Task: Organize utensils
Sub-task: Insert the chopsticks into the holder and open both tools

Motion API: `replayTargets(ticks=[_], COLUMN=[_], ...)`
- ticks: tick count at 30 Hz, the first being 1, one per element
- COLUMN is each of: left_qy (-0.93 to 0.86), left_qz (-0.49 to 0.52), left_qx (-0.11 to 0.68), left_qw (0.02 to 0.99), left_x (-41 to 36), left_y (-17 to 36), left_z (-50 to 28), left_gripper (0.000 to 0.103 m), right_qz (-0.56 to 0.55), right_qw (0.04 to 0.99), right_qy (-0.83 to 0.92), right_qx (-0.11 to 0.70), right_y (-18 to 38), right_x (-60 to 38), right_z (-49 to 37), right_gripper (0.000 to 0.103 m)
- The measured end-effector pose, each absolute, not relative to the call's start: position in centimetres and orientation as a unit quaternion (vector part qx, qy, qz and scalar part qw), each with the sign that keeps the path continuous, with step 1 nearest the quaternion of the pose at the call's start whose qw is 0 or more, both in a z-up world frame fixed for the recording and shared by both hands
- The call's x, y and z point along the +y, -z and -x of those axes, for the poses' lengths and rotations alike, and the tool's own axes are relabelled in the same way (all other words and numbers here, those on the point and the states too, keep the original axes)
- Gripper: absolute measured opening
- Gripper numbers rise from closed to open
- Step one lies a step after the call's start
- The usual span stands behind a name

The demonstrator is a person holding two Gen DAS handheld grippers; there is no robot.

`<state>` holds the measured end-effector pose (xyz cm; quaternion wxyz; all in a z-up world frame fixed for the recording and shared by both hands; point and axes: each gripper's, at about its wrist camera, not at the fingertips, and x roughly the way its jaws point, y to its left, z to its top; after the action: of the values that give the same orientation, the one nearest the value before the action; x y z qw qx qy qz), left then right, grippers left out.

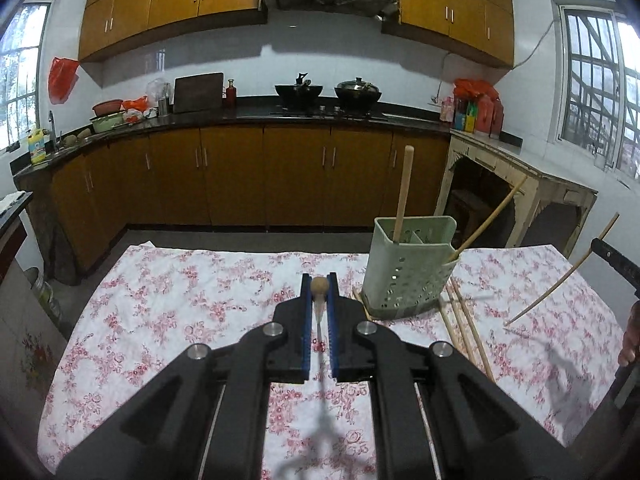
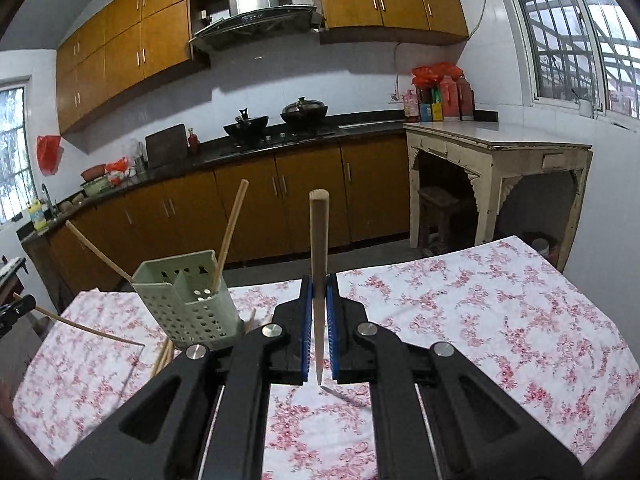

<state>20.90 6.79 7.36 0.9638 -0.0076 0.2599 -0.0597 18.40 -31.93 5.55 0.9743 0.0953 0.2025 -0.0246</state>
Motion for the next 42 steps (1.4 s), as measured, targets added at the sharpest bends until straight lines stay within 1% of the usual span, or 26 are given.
replayTargets(ticks=[8,13,17,22,29,35,42], left_qy=[0.068,0.096,0.115,0.128,0.105,0.064,0.06], left_qz=[0.007,-0.001,-0.003,0.0,0.005,0.011,0.031], left_qx=[0.254,0.24,0.214,0.174,0.094,0.078,0.117], left_qw=[0.965,0.966,0.97,0.976,0.99,0.995,0.991], left_x=[6.5,5.4,3.9,1.4,-2.9,-4.3,-3.5], left_y=[-8.8,-11.4,-14.1,-17.1,-20.6,-20.2,-17.6], left_z=[-20.5,-19.5,-18.7,-18.7,-20.4,-23.8,-26.8], left_gripper=[0.008,0.008,0.008,0.008,0.008,0.008,0.008], right_qz=[-0.099,-0.122,-0.129,-0.121,-0.093,-0.098,-0.096], right_qw=[0.975,0.975,0.975,0.977,0.984,0.984,0.979], right_qy=[0.005,-0.037,-0.072,-0.095,-0.094,-0.088,-0.095], right_qx=[0.2,0.184,0.164,0.145,0.121,0.121,0.151], right_y=[-7.0,-10.2,-12.7,-14.5,-15.3,-14.2,-12.2], right_x=[-31.3,-31.1,-30.2,-28.0,-25.4,-24.9,-23.8], right_z=[-18.3,-17.8,-17.7,-18.4,-20.8,-23.6,-25.5], right_gripper=[0.008,0.008,0.008,0.008,0.008,0.008,0.008])
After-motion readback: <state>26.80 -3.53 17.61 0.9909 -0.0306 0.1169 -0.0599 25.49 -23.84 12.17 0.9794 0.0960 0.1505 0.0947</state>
